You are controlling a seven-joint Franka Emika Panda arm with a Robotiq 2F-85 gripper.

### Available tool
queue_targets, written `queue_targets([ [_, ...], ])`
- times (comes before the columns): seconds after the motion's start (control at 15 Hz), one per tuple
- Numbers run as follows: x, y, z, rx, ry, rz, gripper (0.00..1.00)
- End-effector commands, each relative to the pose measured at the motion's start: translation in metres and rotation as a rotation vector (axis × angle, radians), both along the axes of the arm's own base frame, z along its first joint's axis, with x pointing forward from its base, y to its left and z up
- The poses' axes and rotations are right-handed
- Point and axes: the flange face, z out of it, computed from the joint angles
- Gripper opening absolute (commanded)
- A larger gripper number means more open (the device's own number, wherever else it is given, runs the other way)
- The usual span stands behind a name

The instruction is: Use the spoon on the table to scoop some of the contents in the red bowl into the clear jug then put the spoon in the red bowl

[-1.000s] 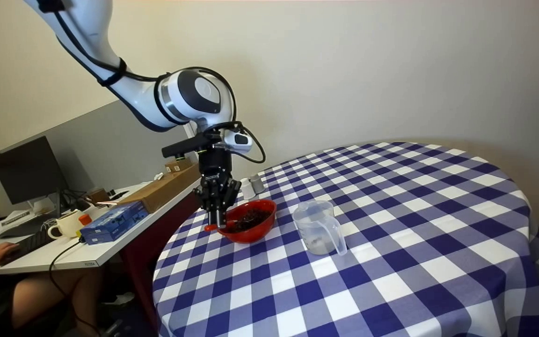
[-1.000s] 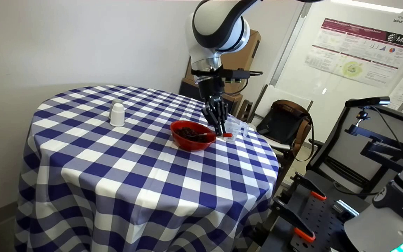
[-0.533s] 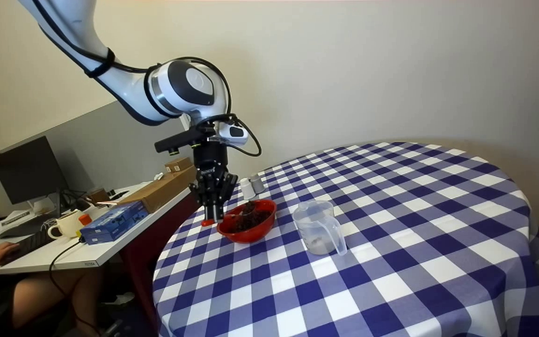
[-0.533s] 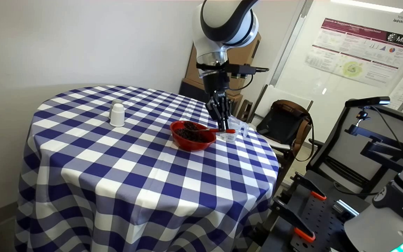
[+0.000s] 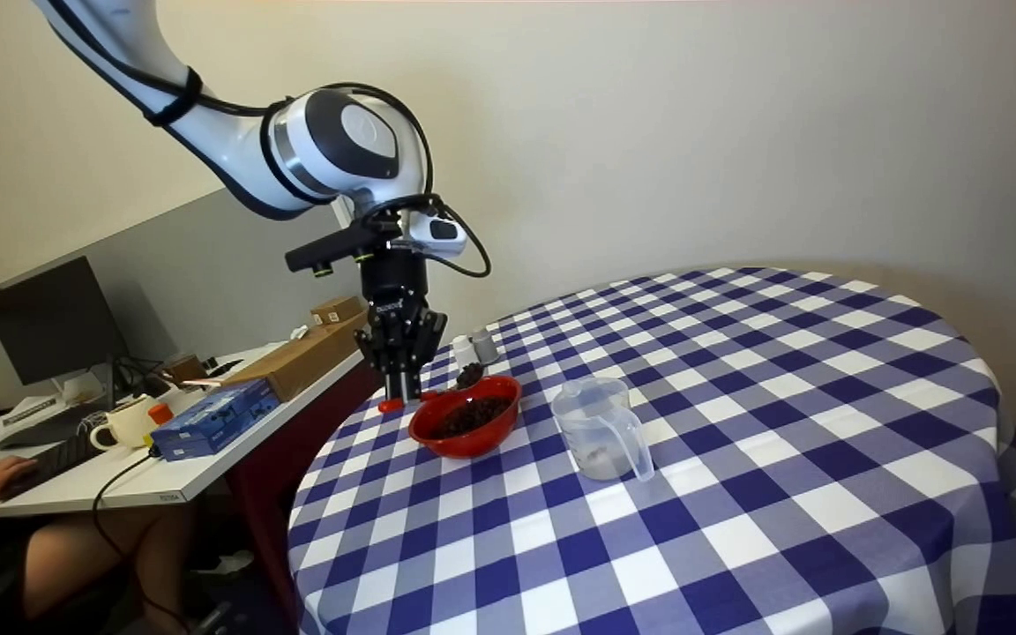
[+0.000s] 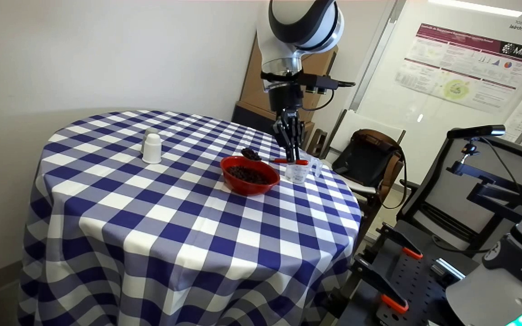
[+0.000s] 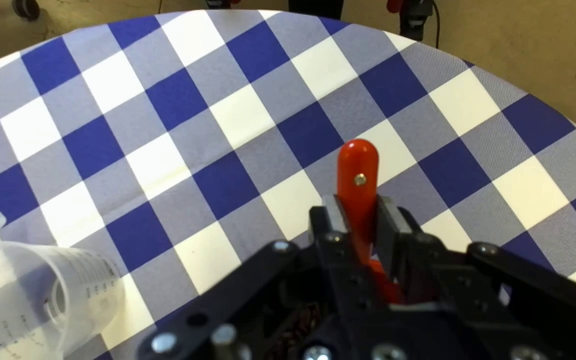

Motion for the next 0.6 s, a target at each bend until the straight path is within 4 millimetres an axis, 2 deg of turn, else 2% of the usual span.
queue_targets([
  [0.0,-0.006,-0.007,0.017,0.019,-0.043,-0.019,0.11],
  [0.53,-0.007,-0.043,0.035,0.03,-0.078,-0.101,0.11],
])
